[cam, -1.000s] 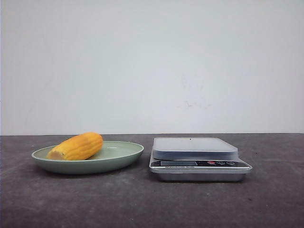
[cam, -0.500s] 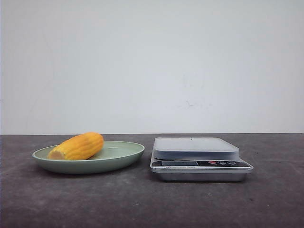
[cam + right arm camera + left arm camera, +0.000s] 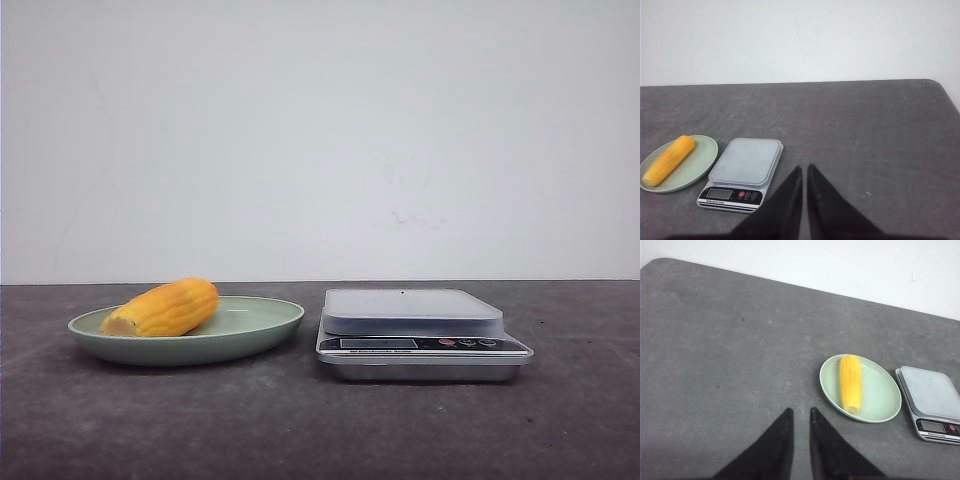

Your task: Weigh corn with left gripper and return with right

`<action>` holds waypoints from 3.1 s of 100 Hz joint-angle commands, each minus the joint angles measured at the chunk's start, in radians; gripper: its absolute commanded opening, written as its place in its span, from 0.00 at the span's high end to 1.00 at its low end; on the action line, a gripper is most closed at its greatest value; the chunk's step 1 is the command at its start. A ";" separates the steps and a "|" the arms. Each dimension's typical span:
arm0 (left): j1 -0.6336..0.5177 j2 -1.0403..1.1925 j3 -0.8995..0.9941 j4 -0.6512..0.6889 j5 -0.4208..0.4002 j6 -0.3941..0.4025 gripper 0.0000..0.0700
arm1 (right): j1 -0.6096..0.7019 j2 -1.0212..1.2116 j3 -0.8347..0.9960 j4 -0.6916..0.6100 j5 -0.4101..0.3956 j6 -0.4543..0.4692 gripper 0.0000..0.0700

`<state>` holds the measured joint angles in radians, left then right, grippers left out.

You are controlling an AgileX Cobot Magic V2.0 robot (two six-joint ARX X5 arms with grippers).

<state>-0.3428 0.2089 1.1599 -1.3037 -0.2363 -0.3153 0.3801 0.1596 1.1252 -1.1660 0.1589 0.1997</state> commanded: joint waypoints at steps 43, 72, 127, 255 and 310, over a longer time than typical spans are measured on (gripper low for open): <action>0.280 -0.171 -0.733 0.971 0.206 0.068 0.97 | 0.003 0.000 0.014 0.013 0.000 0.009 0.98; 0.306 -0.206 -1.097 1.197 0.270 0.081 0.97 | 0.003 0.000 0.014 0.013 0.000 0.009 0.98; 0.305 -0.206 -1.146 1.117 0.270 0.224 0.97 | 0.003 0.000 0.014 0.013 0.000 0.009 0.98; 0.304 -0.206 -1.145 1.117 0.270 0.224 0.97 | -0.423 -0.150 -0.653 0.819 -0.101 -0.192 0.98; 0.304 -0.204 -1.145 1.117 0.270 0.224 0.97 | -0.465 -0.156 -1.115 1.078 -0.185 -0.126 0.98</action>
<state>-0.0395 0.0055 0.0319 -0.1818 0.0307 -0.0959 -0.0914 0.0055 0.0139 -0.0948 -0.0292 0.0998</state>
